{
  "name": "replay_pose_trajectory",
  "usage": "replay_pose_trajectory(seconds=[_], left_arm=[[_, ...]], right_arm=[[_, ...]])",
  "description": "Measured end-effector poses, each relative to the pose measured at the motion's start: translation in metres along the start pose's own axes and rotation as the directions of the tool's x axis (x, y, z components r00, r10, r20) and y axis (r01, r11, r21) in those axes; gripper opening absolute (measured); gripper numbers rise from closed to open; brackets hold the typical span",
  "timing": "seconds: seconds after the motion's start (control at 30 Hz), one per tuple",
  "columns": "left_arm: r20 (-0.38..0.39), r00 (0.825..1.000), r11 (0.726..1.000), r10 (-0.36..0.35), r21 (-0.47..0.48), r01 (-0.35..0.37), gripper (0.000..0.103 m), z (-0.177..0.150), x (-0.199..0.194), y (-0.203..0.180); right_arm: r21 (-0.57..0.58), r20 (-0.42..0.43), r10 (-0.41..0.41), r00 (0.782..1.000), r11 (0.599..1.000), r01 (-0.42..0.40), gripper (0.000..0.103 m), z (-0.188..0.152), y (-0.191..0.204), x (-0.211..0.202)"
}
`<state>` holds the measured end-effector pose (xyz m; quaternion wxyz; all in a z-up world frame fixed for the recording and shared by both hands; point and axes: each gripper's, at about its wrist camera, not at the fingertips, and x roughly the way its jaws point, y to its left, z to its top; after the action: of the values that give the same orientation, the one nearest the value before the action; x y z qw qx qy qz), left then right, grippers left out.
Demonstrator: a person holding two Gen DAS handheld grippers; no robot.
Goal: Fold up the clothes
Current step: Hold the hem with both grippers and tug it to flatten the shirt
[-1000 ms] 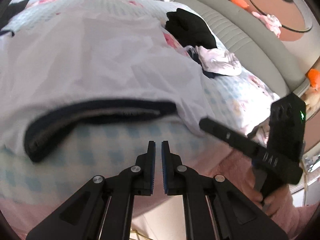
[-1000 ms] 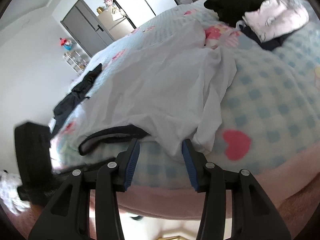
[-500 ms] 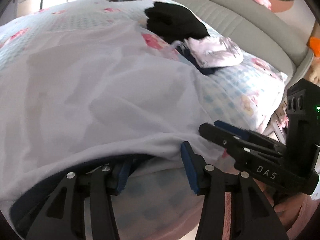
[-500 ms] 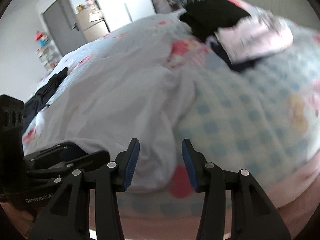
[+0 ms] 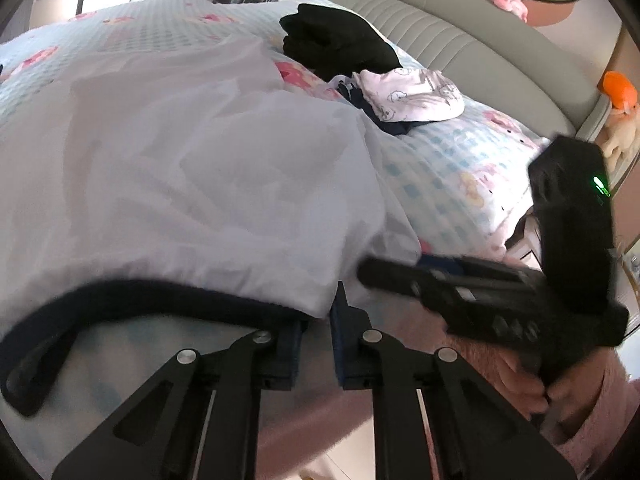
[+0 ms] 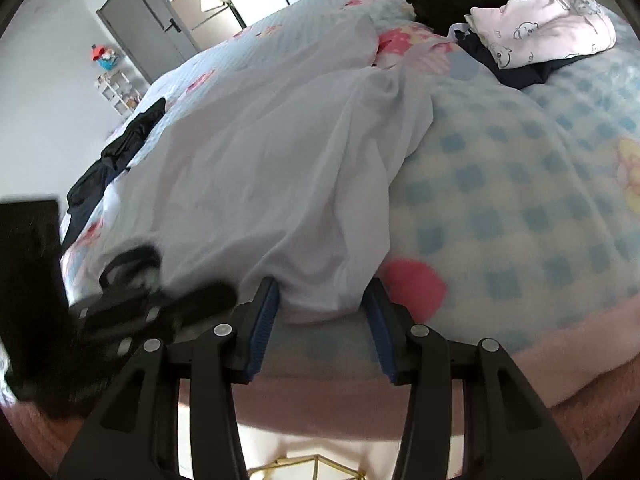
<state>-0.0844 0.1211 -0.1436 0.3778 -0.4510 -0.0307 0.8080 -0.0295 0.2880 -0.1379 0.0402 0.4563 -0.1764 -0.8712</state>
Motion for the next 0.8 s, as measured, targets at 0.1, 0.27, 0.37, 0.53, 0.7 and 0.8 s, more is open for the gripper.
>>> replay_pose_trajectory(seconds=[0.1, 0.27, 0.37, 0.53, 0.7, 0.8], left_arm=[[-0.001, 1.0, 1.0, -0.012, -0.027, 0.012, 0.013, -0.006, -0.002, 0.0], [-0.029, 0.999, 0.999, -0.032, -0.029, 0.031, 0.013, -0.018, -0.004, -0.004], [-0.051, 0.998, 0.999, -0.03, -0.028, 0.029, 0.013, -0.025, -0.003, -0.005], [-0.073, 0.996, 0.997, -0.045, -0.063, 0.041, 0.014, -0.031, -0.004, -0.001], [-0.001, 1.0, 0.99, -0.027, -0.137, 0.027, 0.014, -0.027, -0.024, 0.013], [0.056, 0.998, 0.983, 0.005, -0.186, 0.006, 0.014, -0.024, -0.036, 0.023]], right_arm=[[-0.002, 0.01, -0.02, 1.0, 1.0, 0.02, 0.046, 0.0, -0.001, 0.007], [-0.042, 0.019, -0.075, 0.997, 0.996, 0.076, 0.046, 0.0, 0.006, 0.013], [-0.037, 0.025, -0.08, 0.996, 0.996, 0.081, 0.046, 0.0, 0.004, 0.011], [0.033, 0.088, -0.021, 0.996, 0.999, 0.018, 0.046, -0.004, 0.006, -0.014], [0.061, 0.145, 0.051, 0.988, 0.996, -0.06, 0.046, -0.01, 0.013, -0.028], [0.056, 0.125, 0.053, 0.991, 0.997, -0.06, 0.046, -0.009, 0.013, -0.02]])
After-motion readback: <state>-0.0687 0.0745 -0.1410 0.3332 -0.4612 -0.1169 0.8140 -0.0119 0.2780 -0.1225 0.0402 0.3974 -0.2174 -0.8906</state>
